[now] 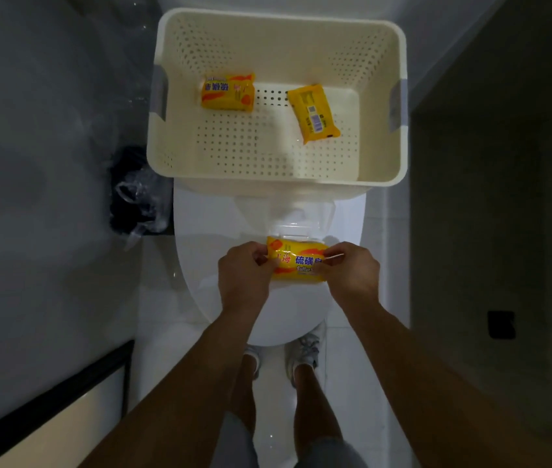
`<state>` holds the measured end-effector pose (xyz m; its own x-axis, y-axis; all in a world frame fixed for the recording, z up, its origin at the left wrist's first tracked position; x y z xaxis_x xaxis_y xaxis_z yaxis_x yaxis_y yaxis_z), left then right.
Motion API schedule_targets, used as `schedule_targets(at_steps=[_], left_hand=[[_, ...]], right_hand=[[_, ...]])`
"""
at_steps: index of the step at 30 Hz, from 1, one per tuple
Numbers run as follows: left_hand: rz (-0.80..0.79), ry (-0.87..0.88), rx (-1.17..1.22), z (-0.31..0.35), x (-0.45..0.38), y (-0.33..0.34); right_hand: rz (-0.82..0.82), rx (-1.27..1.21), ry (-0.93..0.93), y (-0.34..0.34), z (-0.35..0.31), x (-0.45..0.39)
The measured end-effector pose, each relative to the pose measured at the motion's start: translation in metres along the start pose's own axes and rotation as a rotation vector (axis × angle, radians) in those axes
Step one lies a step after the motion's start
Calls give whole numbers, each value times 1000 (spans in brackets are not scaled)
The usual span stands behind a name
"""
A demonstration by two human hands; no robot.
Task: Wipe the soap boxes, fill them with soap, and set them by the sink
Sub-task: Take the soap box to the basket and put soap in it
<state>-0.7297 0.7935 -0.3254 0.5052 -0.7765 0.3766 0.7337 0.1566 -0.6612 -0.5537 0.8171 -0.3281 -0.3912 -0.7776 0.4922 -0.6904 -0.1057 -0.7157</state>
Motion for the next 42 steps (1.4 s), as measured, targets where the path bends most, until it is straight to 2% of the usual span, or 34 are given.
schedule_targets(at_steps=[7,18,29,34,39,42], left_hand=[[-29,36,-245,-3,-4,13],[-88,175,-414,6,-8,19],[-67,123,-386,7,-15,9],[49,128,-247,27,-38,-6],[-58,174,-223,42,-57,-8],[-36,194,-152,42,-47,-12]], right_hand=[[38,44,-36,10,5,-4],[58,112,-76,13,7,-8],[61,282,-187,14,-5,-10],[163,110,-143,-10,-17,-28],[-11,0,-170,-19,-33,-40],[12,-107,-124,-23,-33,-40]])
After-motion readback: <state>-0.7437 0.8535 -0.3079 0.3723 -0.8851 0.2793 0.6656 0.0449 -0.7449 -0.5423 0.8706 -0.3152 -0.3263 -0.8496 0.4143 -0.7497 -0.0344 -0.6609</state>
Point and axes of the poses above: each hand's wrist, its own x-axis away from the middle knuckle, its own y-axis out of the palm, z = x × y, the point moved 3 cm from there along -x, towards the middle knuckle, and after that the axes turned 10 degrees about z, right-handed, at the moved point
